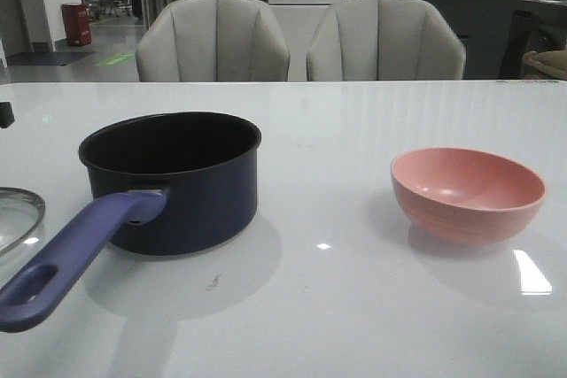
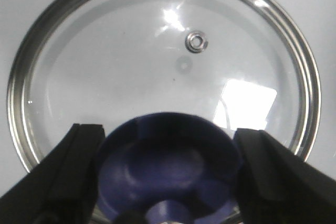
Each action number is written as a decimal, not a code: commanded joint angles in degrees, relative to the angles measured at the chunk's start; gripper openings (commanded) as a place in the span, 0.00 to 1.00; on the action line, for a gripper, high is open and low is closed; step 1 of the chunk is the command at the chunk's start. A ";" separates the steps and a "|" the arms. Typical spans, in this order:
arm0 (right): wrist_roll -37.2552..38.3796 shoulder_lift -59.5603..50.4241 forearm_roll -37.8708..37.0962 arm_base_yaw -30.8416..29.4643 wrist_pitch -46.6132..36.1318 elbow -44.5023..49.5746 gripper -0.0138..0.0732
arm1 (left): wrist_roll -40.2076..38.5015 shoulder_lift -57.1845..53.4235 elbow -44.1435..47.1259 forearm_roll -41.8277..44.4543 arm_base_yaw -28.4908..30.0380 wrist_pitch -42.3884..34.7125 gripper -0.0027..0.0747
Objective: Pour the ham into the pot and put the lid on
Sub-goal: 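Grasp the glass lid knob with the left gripper and lift it, then carry the glass lid over the pot and lower it onto the rim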
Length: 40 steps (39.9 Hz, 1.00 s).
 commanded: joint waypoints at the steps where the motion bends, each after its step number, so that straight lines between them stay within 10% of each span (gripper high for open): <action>1: -0.54 0.56 0.17 0.02 -4.83 -1.68 0.34 | 0.70 -3.47 -3.73 -0.53 0.00 1.49 0.37; 24: -0.54 0.56 0.17 0.02 -4.83 -1.68 0.34 | 4.56 -10.05 -17.74 -4.23 -2.03 7.40 0.37; 40: -0.54 0.56 0.17 0.02 -4.83 -1.68 0.34 | 8.20 -9.11 -24.37 -4.02 -18.92 8.74 0.37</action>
